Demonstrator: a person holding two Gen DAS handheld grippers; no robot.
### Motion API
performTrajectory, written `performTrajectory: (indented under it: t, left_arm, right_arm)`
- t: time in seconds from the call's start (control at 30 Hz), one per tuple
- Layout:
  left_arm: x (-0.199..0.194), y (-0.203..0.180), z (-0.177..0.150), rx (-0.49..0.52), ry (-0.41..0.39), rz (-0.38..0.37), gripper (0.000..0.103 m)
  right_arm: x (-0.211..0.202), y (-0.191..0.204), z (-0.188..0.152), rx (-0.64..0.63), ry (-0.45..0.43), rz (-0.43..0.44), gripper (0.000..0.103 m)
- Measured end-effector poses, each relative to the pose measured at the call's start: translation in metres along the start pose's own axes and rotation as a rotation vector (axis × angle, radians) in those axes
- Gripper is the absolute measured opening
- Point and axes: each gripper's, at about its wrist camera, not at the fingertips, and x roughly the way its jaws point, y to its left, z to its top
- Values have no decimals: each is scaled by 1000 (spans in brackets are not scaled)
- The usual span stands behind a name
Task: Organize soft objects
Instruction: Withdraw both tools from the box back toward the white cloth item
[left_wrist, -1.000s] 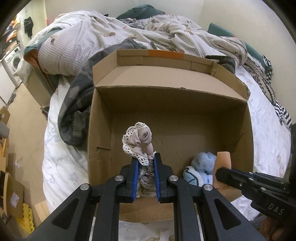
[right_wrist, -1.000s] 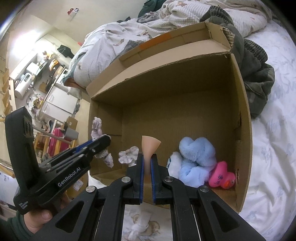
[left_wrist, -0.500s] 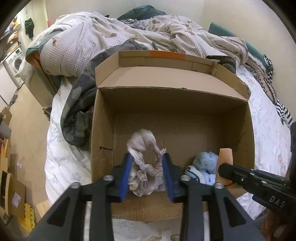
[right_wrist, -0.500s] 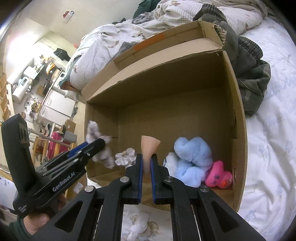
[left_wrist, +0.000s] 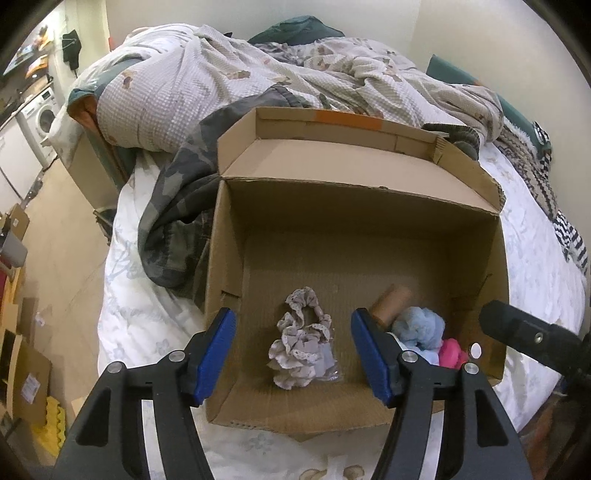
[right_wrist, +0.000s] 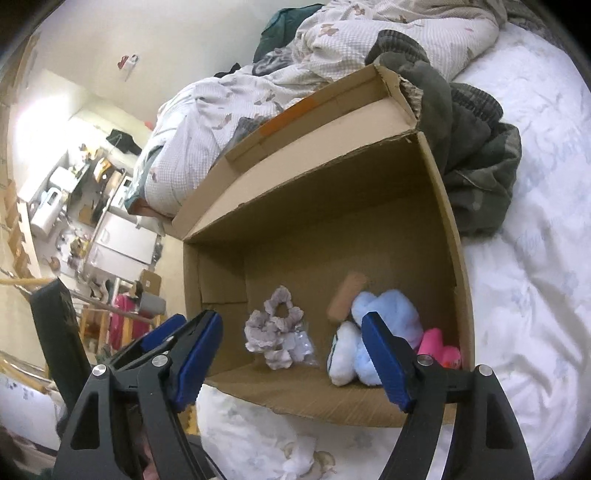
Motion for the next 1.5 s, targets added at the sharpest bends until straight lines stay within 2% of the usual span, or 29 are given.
performTrajectory:
  t: [0.5, 0.73, 0.9, 1.03, 1.3, 1.4, 1.47, 1.5]
  left_arm:
    - [-22, 14, -8, -16, -30, 39, 62]
    - [-33, 22, -22, -43, -8, 13, 62]
    - [-44, 21, -34, -22, -20, 37, 62]
    - [-49, 28, -43, -44, -10, 34, 62]
    - [-63, 37, -53, -52, -18, 55, 62]
    - [-65, 44, -54, -89, 13, 69, 62]
    - [-67, 50, -53, -140, 30, 37, 62]
    - [-69, 50, -53, -146, 13, 21, 62]
  right_arm:
    - [-7, 4, -7, -14, -8, -23, 82]
    - [-18, 10, -17, -38, -16, -39, 82]
    - [-24, 12, -27, -54, -17, -51, 82]
    - [-29, 11, -35, -53, -18, -56, 82]
    - [-28, 19, -55, -65, 19, -47, 82]
    - [-24, 23, -62, -80, 45, -37, 82]
    - [-21, 25, -65, -84, 65, -34, 82]
    - [-19, 25, -67, -87, 78, -31, 82]
